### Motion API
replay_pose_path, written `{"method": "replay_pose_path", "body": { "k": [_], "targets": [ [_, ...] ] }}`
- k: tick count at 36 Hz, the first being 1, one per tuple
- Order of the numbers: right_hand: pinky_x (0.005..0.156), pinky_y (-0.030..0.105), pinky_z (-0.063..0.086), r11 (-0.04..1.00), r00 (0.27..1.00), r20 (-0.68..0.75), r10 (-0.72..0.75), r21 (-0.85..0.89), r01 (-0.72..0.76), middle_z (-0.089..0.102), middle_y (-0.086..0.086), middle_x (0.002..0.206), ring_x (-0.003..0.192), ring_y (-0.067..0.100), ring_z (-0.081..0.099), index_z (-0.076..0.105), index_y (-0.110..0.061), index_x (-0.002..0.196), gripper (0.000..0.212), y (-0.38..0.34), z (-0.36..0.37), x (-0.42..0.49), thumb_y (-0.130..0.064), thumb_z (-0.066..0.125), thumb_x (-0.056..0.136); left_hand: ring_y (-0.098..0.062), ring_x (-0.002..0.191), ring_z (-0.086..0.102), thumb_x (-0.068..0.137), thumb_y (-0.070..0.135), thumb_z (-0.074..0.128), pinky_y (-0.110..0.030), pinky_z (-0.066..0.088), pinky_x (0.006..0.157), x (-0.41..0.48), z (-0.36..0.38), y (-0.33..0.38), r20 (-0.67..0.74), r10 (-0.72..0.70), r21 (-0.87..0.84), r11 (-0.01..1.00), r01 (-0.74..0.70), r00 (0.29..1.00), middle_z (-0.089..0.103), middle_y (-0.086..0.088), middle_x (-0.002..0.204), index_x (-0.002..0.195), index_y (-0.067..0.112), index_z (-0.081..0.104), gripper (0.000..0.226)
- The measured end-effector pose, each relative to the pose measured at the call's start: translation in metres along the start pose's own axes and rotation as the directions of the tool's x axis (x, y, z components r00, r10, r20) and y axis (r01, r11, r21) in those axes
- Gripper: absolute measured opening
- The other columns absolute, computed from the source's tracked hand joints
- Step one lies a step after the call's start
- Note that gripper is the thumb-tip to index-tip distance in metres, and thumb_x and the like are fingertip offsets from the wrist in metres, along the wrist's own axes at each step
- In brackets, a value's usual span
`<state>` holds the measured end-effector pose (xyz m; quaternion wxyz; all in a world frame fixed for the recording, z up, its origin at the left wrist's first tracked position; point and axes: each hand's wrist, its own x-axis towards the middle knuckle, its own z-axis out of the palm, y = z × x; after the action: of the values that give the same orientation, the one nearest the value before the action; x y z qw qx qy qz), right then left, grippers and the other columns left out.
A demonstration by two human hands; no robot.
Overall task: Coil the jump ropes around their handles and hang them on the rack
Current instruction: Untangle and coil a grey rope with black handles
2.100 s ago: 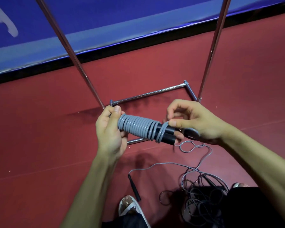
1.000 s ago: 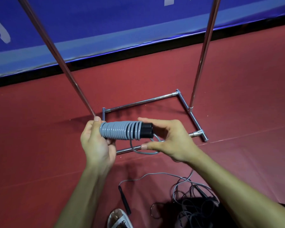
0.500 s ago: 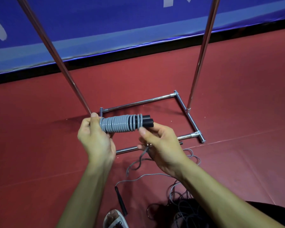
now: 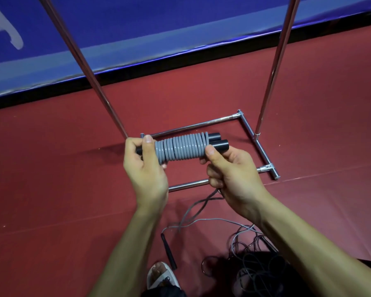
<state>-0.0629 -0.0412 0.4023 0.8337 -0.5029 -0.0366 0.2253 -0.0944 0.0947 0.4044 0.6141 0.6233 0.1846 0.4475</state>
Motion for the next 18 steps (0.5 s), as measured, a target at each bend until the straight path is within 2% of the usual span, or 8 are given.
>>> {"method": "replay_pose_path", "body": {
  "k": [4,8,11,13,15,18],
  "targets": [
    [0.040,0.017,0.017,0.999,0.999,-0.014,0.048,-0.007,-0.048,0.039,0.015,0.073,0.047,0.008,0.024,0.060,-0.011,0.065,0.031,-0.005,0.002,-0.003,-0.021,0.058,0.094,-0.017,0.057,0.033,0.087,0.041,0.051,-0.021,0.035,0.041,-0.004,0.002,0.003,0.019,0.037,-0.001,0.999,-0.036,0.999,0.039,0.003,0.066,0.071,0.027,0.043,0.023],
    [0.037,0.017,0.020,0.997,0.992,-0.108,0.070,-0.027,-0.073,0.048,0.000,0.058,0.043,0.007,0.031,0.058,-0.011,0.075,0.029,-0.011,0.003,-0.003,-0.033,0.057,0.094,-0.032,0.059,0.031,0.091,0.039,0.051,-0.045,0.037,0.048,-0.005,0.004,0.006,0.085,0.061,0.003,0.998,-0.061,0.995,0.038,-0.006,0.070,0.069,0.037,0.048,0.022],
    [0.040,0.019,0.017,0.998,0.989,-0.139,0.047,-0.045,-0.054,0.043,-0.001,0.057,0.047,0.010,0.029,0.053,-0.015,0.071,0.029,-0.014,0.005,-0.001,-0.033,0.060,0.092,-0.026,0.058,0.032,0.090,0.037,0.050,-0.028,0.038,0.044,-0.008,0.007,0.010,0.100,0.052,-0.038,0.998,-0.048,0.994,0.038,-0.004,0.069,0.068,0.038,0.048,0.022],
    [0.043,0.021,0.014,0.998,0.988,-0.150,0.046,-0.023,-0.050,0.038,0.001,0.057,0.049,0.012,0.025,0.047,-0.017,0.067,0.032,-0.012,0.006,-0.002,-0.032,0.060,0.092,-0.025,0.059,0.032,0.090,0.037,0.049,-0.022,0.038,0.043,-0.012,0.009,0.011,0.106,0.061,-0.040,0.998,-0.057,0.992,0.038,-0.002,0.069,0.069,0.039,0.048,0.022],
    [0.043,0.021,0.013,0.999,0.988,-0.143,0.048,-0.009,-0.050,0.035,0.003,0.057,0.048,0.012,0.022,0.044,-0.017,0.065,0.035,-0.008,0.008,-0.003,-0.033,0.058,0.093,-0.025,0.059,0.032,0.090,0.038,0.048,-0.021,0.037,0.042,-0.015,0.010,0.010,0.096,0.061,-0.030,0.998,-0.058,0.994,0.038,0.000,0.069,0.069,0.042,0.048,0.022],
    [0.041,0.019,0.016,0.999,0.990,-0.135,0.049,-0.008,-0.050,0.035,0.002,0.055,0.046,0.012,0.023,0.044,-0.016,0.064,0.036,-0.006,0.010,-0.004,-0.032,0.057,0.094,-0.029,0.060,0.030,0.090,0.039,0.048,-0.024,0.034,0.042,-0.013,0.010,0.009,0.092,0.041,-0.025,0.999,-0.039,0.995,0.036,-0.008,0.071,0.068,0.041,0.047,0.022]
  ]
}}
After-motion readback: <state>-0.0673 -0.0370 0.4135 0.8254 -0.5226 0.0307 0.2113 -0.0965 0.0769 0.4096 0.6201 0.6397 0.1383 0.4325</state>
